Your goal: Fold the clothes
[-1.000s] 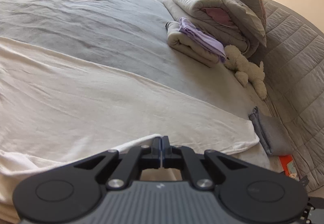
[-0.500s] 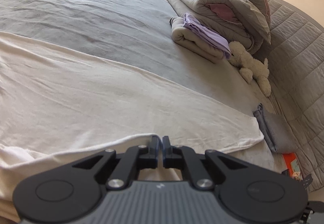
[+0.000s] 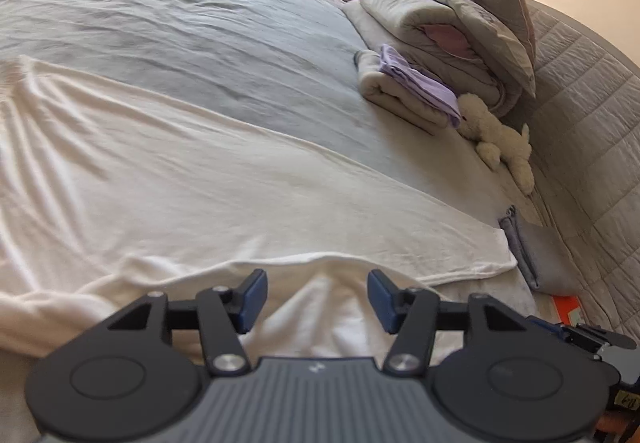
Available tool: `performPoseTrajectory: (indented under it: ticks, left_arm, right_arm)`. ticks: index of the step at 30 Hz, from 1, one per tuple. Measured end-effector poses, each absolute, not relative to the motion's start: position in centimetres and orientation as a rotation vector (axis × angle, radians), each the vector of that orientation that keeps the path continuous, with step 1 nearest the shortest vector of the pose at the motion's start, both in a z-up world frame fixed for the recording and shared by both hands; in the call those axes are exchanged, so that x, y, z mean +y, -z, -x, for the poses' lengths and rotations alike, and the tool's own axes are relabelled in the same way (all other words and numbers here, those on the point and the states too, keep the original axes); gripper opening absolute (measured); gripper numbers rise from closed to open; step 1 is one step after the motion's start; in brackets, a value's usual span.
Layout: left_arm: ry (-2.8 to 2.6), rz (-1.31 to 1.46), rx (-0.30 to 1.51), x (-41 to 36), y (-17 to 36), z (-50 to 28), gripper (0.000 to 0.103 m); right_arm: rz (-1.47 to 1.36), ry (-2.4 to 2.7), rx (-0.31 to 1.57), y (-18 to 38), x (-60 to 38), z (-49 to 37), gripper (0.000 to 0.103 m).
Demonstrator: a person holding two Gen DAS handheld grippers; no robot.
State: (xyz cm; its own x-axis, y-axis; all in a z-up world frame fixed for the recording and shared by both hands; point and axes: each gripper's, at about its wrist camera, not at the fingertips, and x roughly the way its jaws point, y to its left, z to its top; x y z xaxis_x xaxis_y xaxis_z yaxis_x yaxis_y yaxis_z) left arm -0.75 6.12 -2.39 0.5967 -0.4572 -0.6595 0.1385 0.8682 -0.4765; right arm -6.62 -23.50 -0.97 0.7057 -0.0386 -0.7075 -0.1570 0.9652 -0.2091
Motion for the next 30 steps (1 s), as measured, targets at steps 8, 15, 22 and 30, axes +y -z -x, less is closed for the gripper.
performPoseTrajectory:
  ticks: [8, 15, 22, 30]
  left_arm:
    - [0.262, 0.414, 0.86, 11.6, 1.7, 4.3, 0.06]
    - [0.153, 0.437, 0.844, 17.4, 2.1, 7.9, 0.06]
    - [0.045, 0.523, 0.831, 23.1, 3.4, 10.1, 0.06]
    - [-0.067, 0.655, 0.756, 27.9, 4.5, 10.4, 0.049]
  right_arm:
    - [0.241, -0.157, 0.771, 0.2, -19.5, 8.4, 0.039]
    - [0.258, -0.25, 0.768, 0.3, -15.3, 10.5, 0.039]
    - [0.292, -0.363, 0.769, 1.3, -10.9, 12.1, 0.039]
    - [0.395, -0.487, 0.757, 3.1, -6.2, 12.9, 0.039]
